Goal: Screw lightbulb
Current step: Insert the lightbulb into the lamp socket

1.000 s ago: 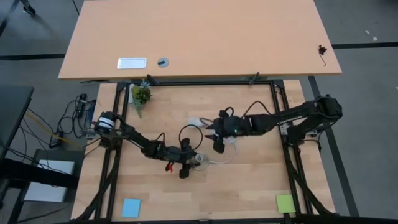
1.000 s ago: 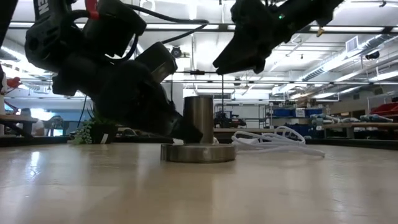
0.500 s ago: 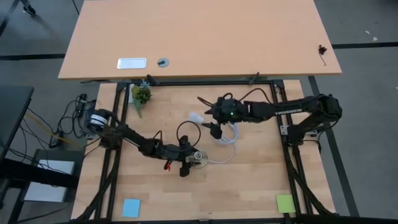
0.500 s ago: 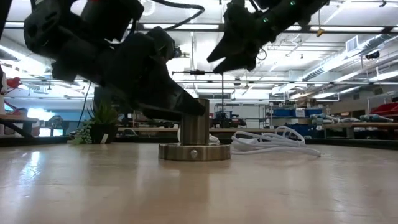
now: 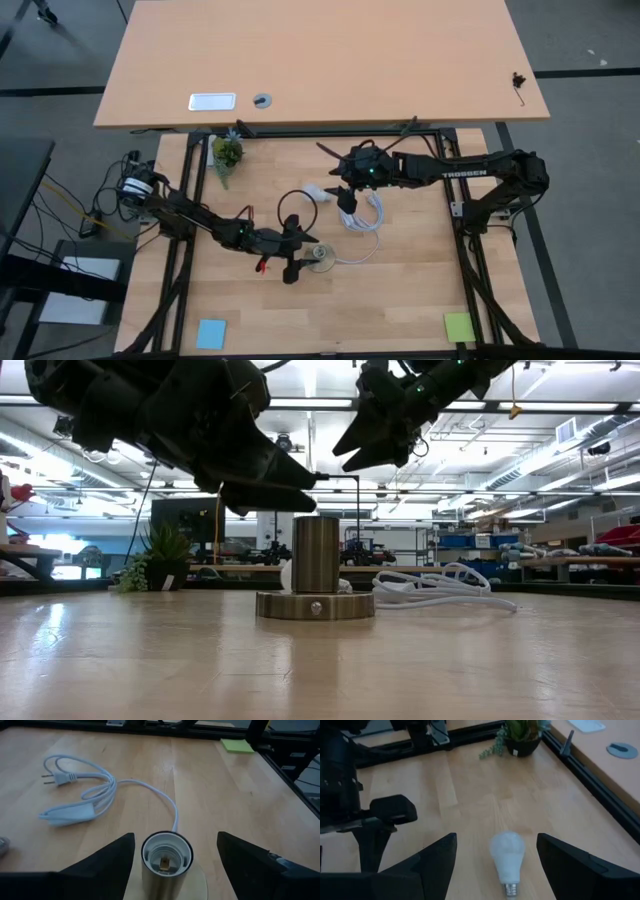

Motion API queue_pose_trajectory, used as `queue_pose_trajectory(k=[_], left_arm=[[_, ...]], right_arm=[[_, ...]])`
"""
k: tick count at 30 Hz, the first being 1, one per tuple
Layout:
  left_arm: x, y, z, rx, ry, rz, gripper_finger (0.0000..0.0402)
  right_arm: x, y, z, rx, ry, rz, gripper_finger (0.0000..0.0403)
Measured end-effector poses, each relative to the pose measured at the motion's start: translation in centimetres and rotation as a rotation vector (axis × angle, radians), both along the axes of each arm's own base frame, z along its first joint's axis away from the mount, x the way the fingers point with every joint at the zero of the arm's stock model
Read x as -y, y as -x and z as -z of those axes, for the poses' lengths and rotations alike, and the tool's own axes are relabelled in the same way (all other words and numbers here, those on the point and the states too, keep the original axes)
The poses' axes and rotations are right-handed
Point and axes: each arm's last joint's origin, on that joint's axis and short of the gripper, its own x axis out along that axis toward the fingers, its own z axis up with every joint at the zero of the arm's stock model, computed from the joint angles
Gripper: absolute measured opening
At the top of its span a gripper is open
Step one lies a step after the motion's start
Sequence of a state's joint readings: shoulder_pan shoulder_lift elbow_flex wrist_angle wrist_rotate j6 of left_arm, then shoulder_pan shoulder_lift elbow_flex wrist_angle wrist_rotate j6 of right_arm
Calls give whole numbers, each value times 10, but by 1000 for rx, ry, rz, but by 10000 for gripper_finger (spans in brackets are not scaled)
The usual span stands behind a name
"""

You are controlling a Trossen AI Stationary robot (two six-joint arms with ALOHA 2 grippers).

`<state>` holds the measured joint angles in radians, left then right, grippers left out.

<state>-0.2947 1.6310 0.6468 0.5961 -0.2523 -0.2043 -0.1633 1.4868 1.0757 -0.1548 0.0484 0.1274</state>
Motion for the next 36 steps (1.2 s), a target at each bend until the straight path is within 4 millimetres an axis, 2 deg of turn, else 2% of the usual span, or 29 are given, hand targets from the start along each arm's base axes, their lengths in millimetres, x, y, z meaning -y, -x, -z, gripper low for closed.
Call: queue_pose_trajectory(k=[6, 13, 17, 20, 26, 32, 34, 36], left_arm=[[-4, 0, 1, -18, -5, 20, 273], [-21, -4, 3, -52, 23, 34, 217], [-23, -3, 4, -63, 37, 28, 205], [-23, 2, 1, -108, 40, 25, 205], [-26, 17, -15, -165, 51, 13, 205], [-27, 20, -22, -153, 14, 32, 204], [-27, 21, -20, -171, 1, 37, 204], [-28, 24, -15, -180, -4, 37, 204]], right_arm=[[-3, -1, -6, -6, 29, -33, 279], [10, 0, -9, -5, 32, -16, 275], [16, 3, -7, -36, 24, 2, 275], [20, -1, 3, -68, 5, 8, 274], [24, -24, 46, -218, -62, -29, 275], [36, -53, 43, -298, -70, -50, 296], [38, -63, 46, -346, -112, -108, 303], [38, -71, 48, -399, -81, -206, 308]])
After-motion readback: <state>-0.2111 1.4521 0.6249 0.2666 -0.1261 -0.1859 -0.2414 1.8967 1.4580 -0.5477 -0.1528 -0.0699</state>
